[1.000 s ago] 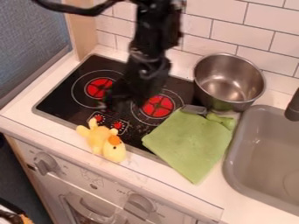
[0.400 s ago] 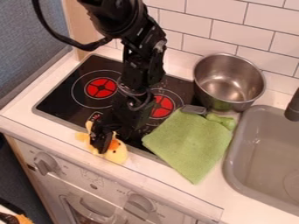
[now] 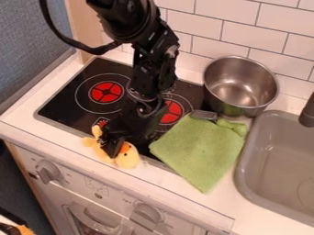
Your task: Grab the yellow toy and move it to the top of the left burner
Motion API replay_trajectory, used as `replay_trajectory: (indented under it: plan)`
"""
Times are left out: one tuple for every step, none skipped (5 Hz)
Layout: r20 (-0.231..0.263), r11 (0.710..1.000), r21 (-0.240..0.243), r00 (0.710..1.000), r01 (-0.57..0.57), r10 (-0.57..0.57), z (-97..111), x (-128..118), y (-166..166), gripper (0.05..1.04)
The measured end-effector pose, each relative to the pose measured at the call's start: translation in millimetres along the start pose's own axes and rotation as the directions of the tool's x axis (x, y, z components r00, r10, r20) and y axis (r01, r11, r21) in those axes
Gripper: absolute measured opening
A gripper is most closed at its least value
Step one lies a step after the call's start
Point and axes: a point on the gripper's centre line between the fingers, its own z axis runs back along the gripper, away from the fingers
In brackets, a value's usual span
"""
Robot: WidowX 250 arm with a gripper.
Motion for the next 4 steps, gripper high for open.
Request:
replay_trajectory:
  plan:
    - [-0.009,1.000,-0.009,1.000,0.003,-0.003,-0.2,-1.5,-0.7,0.443]
    - [-0.015,1.000,-0.016,1.000,0.003,-0.004,-0.3,-2.3,-2.8,0.340]
    - [-0.026,0.999,-0.010,0.999,-0.045,0.045,5.0,-7.2,-16.0,0.324]
    - [-0.037,0.997,0.026,0.996,-0.074,0.075,22.9,-17.3,-21.0,0.324]
